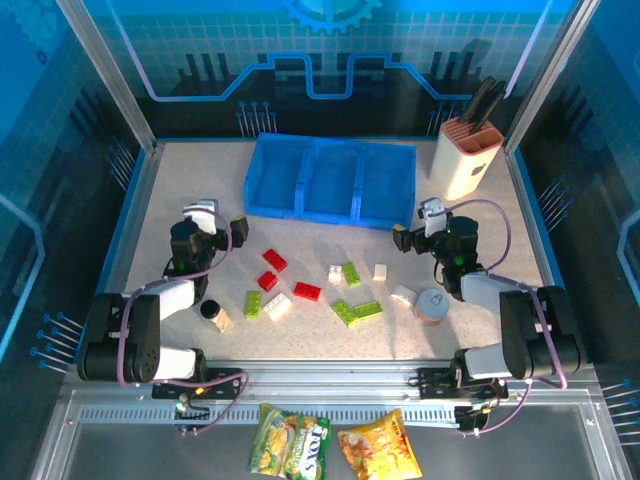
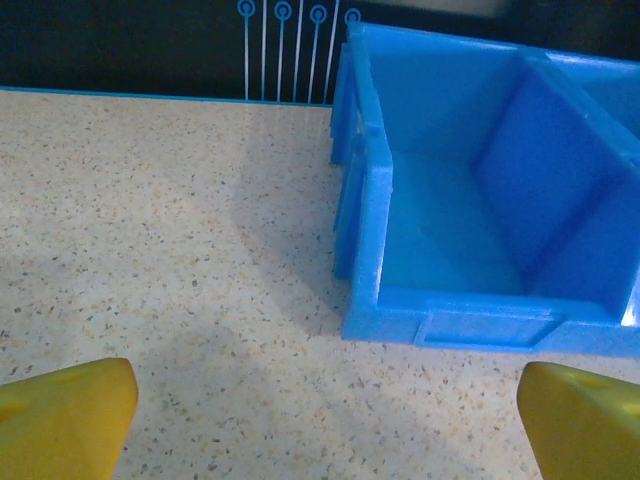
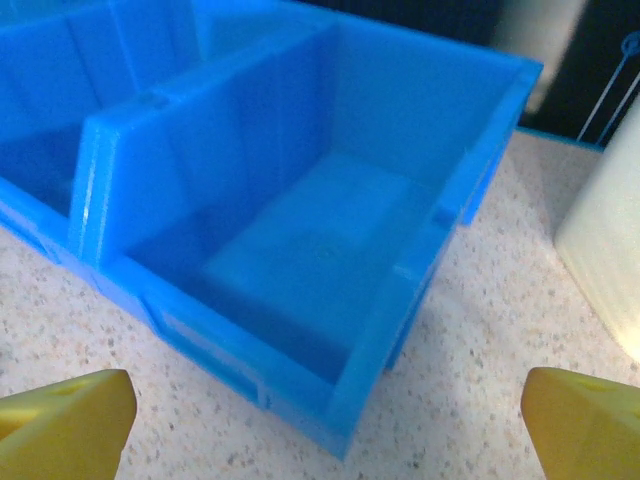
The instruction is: Sort the legos into containers by color
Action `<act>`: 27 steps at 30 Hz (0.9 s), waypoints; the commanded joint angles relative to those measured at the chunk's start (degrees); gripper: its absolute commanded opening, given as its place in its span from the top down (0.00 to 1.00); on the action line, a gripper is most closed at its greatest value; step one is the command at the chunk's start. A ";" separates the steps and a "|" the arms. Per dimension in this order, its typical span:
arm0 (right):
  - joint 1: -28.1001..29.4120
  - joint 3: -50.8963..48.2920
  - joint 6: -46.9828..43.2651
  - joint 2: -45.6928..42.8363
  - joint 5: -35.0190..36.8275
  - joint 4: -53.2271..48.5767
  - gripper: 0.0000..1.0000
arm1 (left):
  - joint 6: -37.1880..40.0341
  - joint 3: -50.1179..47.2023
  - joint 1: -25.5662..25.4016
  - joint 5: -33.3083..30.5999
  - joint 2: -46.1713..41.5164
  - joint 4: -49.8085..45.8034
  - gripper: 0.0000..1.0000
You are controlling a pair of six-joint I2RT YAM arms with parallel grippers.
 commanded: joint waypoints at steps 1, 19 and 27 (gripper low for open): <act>1.83 5.30 2.32 -2.98 2.89 -14.41 0.02 | -1.96 4.69 -1.45 -2.77 -2.26 -12.03 0.03; 12.87 23.14 21.45 0.55 1.48 -59.87 0.32 | -12.30 33.59 -3.96 6.10 0.21 -62.03 0.06; 22.85 30.86 37.08 3.98 18.62 -74.94 0.39 | -7.52 43.49 -3.96 7.42 -0.14 -80.10 0.05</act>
